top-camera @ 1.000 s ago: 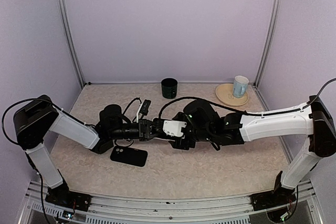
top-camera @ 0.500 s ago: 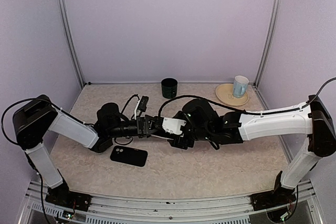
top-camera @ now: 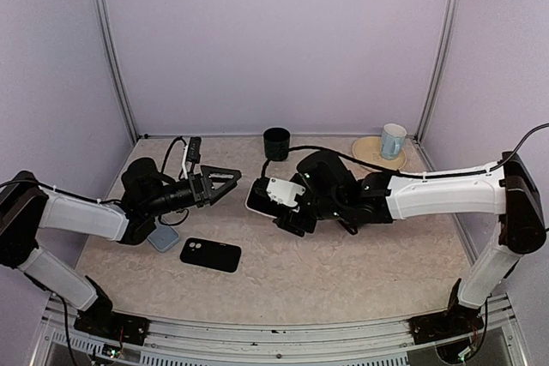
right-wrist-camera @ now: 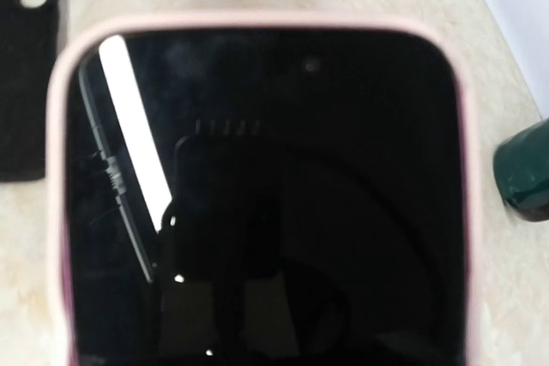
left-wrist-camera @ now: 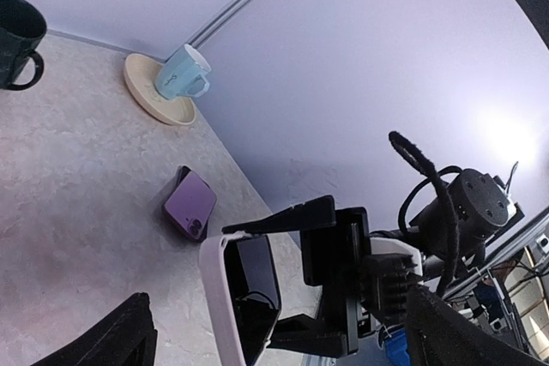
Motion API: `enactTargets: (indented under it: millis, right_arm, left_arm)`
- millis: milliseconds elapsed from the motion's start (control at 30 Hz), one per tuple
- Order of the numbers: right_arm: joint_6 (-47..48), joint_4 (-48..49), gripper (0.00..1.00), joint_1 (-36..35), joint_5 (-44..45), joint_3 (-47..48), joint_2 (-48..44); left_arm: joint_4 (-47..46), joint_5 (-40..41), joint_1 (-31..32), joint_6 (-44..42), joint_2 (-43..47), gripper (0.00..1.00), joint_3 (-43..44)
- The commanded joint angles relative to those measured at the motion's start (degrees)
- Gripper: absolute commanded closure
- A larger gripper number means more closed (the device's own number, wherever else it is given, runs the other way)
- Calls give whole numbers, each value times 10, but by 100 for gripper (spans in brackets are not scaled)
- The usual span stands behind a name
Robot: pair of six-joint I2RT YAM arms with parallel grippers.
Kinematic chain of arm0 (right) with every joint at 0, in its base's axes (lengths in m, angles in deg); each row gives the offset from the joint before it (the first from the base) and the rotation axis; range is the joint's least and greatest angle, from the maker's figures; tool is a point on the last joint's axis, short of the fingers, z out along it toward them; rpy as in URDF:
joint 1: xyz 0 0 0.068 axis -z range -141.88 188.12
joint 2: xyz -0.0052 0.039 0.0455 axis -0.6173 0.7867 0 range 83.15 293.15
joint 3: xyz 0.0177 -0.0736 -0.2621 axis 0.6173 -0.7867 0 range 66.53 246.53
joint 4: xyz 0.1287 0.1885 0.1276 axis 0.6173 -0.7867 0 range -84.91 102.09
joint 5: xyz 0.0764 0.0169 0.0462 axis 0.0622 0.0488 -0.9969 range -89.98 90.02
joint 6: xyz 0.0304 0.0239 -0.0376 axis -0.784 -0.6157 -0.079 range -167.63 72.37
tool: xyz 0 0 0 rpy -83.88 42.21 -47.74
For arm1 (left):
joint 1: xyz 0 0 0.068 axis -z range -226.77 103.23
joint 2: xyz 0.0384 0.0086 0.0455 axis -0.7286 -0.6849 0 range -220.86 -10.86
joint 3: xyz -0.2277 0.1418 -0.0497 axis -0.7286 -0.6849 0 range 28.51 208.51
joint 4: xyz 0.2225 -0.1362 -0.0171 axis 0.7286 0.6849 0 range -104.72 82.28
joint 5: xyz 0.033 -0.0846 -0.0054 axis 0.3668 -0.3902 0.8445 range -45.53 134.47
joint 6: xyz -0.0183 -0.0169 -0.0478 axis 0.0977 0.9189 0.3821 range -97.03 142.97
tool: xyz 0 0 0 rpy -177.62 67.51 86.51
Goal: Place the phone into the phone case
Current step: Pass from the left arm to the right, then place the phone with the phone case at the center of the board.
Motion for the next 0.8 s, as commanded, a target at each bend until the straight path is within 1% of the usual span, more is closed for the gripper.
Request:
enactTargets:
  millis: [0, 200, 367, 533, 767]
  right_arm:
    - [-49, 3, 49, 13, 2, 64, 22]
    - [-114, -40, 49, 29, 14, 140, 79]
    - [-168, -64, 49, 33, 19, 205, 132]
    - [-205, -91, 48, 40, 35, 267, 181]
    - [-220, -106, 48, 70, 14, 308, 231]
  left_arm:
    - [70, 63, -11, -35, 60, 1, -24]
    - [143, 129, -12, -65, 131, 1, -49]
    - [170, 166, -16, -69, 173, 1, -70]
    - [180, 183, -21, -63, 202, 1, -88]
    - [190, 189, -23, -58, 217, 1, -99]
